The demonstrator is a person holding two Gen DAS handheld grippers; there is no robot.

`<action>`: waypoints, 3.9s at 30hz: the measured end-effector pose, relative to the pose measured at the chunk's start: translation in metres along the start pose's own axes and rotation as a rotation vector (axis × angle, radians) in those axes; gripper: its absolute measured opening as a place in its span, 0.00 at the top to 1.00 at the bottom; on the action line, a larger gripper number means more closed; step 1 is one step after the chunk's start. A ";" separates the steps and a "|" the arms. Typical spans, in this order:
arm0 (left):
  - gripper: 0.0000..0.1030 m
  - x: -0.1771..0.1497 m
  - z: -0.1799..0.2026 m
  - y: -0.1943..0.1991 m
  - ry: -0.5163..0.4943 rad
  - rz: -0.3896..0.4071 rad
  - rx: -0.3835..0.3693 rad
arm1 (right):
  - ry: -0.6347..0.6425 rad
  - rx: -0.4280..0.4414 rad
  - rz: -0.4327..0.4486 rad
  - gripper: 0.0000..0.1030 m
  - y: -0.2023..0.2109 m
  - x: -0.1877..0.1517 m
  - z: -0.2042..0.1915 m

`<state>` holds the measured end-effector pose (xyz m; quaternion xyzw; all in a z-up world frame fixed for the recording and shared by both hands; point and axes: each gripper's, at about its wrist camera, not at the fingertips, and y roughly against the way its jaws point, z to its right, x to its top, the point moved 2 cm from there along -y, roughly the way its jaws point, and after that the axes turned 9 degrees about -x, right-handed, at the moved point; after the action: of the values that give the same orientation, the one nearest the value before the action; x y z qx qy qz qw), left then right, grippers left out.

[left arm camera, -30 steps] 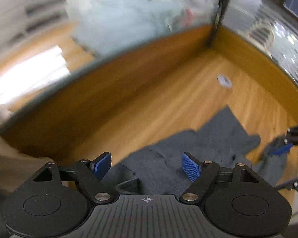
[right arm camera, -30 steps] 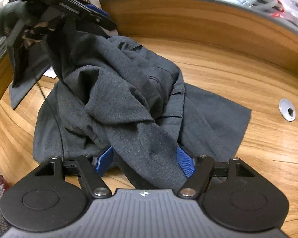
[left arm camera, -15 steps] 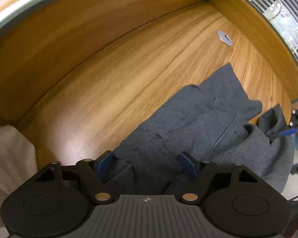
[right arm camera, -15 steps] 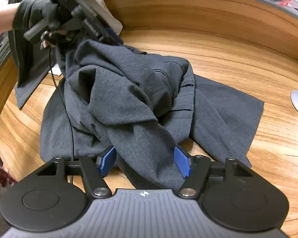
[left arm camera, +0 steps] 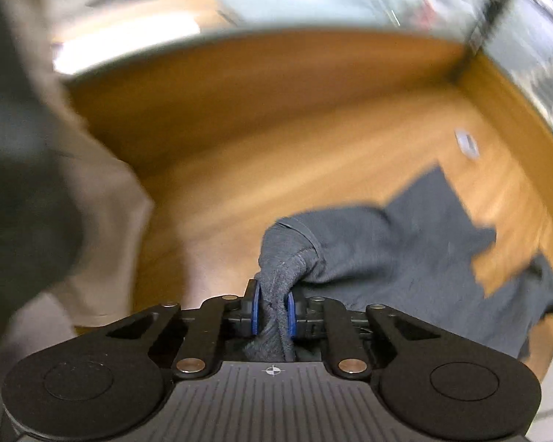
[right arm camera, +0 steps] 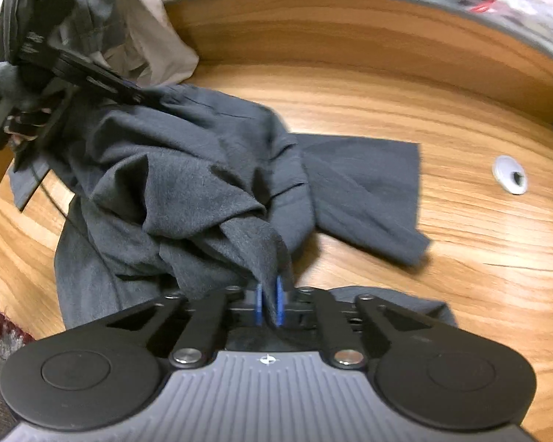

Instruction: Fold clothes

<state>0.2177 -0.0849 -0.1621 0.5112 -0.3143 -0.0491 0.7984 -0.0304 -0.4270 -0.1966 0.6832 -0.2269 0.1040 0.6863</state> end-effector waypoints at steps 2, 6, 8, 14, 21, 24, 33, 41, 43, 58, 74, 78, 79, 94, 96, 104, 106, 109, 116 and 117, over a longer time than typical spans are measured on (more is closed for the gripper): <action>0.85 0.004 -0.007 0.028 0.071 0.080 0.027 | -0.033 -0.056 0.049 0.96 0.018 0.004 0.011; 0.86 0.008 -0.020 0.082 0.185 0.224 0.053 | -0.098 -0.167 0.146 0.96 0.053 0.011 0.033; 0.86 0.007 -0.023 0.111 0.220 0.284 0.049 | -0.134 -0.220 0.197 0.96 0.072 0.016 0.047; 0.86 -0.019 -0.016 0.163 0.277 0.377 0.053 | -0.277 -0.334 0.309 0.96 0.127 0.025 0.106; 0.86 -0.080 -0.012 0.147 0.360 0.311 0.128 | -0.446 -0.533 0.232 0.96 0.123 -0.023 0.169; 0.86 -0.103 -0.012 0.132 0.425 0.265 0.140 | -0.506 -0.566 0.144 0.96 0.104 -0.056 0.185; 0.45 -0.140 0.006 0.129 0.381 0.276 0.140 | -0.631 -0.451 -0.030 0.75 0.066 -0.129 0.185; 0.30 -0.117 0.036 0.126 0.133 0.241 0.011 | -0.453 -0.425 -0.003 0.30 0.069 -0.122 0.146; 0.29 -0.113 0.047 0.115 0.078 0.214 -0.031 | -0.399 -0.389 0.019 0.26 0.073 -0.113 0.139; 0.29 -0.110 0.100 0.015 -0.176 -0.026 -0.184 | -0.107 -0.097 -0.049 0.35 0.021 -0.086 0.093; 0.97 -0.109 0.102 0.007 -0.160 0.009 -0.130 | -0.045 -0.174 -0.146 0.97 -0.023 -0.094 0.087; 0.97 -0.098 0.098 0.036 -0.091 0.075 -0.096 | -0.083 -0.218 -0.113 0.98 -0.006 -0.091 0.092; 0.97 -0.095 0.097 0.041 -0.071 0.085 -0.095 | -0.100 -0.230 -0.093 0.98 0.002 -0.089 0.096; 0.72 -0.090 0.122 0.084 -0.134 0.131 -0.189 | -0.126 -0.360 -0.036 0.92 0.073 -0.078 0.138; 0.56 -0.092 0.114 0.087 -0.131 0.143 -0.164 | -0.093 -0.347 -0.058 0.73 0.069 -0.080 0.131; 0.41 -0.088 0.060 0.092 -0.035 0.187 -0.007 | -0.030 -0.163 0.019 0.47 0.064 -0.051 0.096; 0.39 -0.088 0.045 0.088 -0.005 0.182 0.050 | 0.009 -0.113 0.038 0.46 0.056 -0.036 0.083; 0.39 -0.093 0.019 0.085 0.043 0.174 0.119 | 0.092 -0.036 0.050 0.44 0.043 -0.019 0.055; 0.38 -0.113 -0.029 0.072 0.216 0.111 0.067 | 0.250 0.149 0.058 0.35 0.018 0.005 -0.007; 0.37 -0.117 -0.033 0.070 0.235 0.106 0.051 | 0.270 0.172 0.056 0.34 0.015 0.007 -0.014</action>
<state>0.1259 0.0210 -0.1644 0.5162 -0.2462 0.0614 0.8180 -0.0286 -0.4140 -0.1799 0.7127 -0.1420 0.2329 0.6463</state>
